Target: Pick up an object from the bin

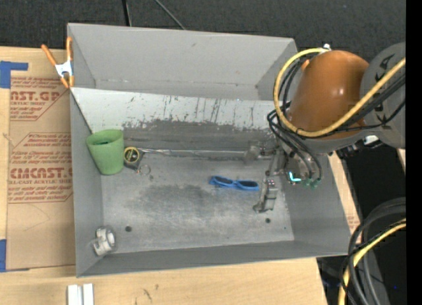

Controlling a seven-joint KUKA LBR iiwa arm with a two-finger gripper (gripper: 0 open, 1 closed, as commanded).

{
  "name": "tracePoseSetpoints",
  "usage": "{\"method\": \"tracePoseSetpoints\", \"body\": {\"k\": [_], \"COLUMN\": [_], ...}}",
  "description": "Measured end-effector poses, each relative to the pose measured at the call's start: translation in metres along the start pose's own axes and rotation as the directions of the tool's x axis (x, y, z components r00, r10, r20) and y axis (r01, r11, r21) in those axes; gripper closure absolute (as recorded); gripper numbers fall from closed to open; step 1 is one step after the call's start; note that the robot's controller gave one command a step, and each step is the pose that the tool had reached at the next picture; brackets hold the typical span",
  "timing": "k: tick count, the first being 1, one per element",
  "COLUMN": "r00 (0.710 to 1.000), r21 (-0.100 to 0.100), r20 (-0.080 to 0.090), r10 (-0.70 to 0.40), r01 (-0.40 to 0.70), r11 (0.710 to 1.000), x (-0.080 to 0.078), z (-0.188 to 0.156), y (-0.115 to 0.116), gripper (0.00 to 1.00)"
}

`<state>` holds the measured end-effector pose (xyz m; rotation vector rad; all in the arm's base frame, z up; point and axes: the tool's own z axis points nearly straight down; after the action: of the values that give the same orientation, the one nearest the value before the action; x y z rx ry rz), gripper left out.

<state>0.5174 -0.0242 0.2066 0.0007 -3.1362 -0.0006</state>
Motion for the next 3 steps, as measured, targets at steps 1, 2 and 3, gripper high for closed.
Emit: {"method": "tracePoseSetpoints", "body": {"k": [1, 2, 3], "r00": [0.999, 0.999, 0.998], "r21": [0.0, 0.001, 0.003], "r20": [0.001, 0.006, 0.017], "r10": [-0.049, -0.049, -0.058], "r01": [0.049, 0.049, 0.058], "r11": [0.999, 0.999, 0.998], "x": [-0.031, -0.032, -0.044], "z": [0.135, 0.13, 0.015], "y": [-0.003, -0.003, -0.016], "gripper": [0.0, 1.0, 1.0]}}
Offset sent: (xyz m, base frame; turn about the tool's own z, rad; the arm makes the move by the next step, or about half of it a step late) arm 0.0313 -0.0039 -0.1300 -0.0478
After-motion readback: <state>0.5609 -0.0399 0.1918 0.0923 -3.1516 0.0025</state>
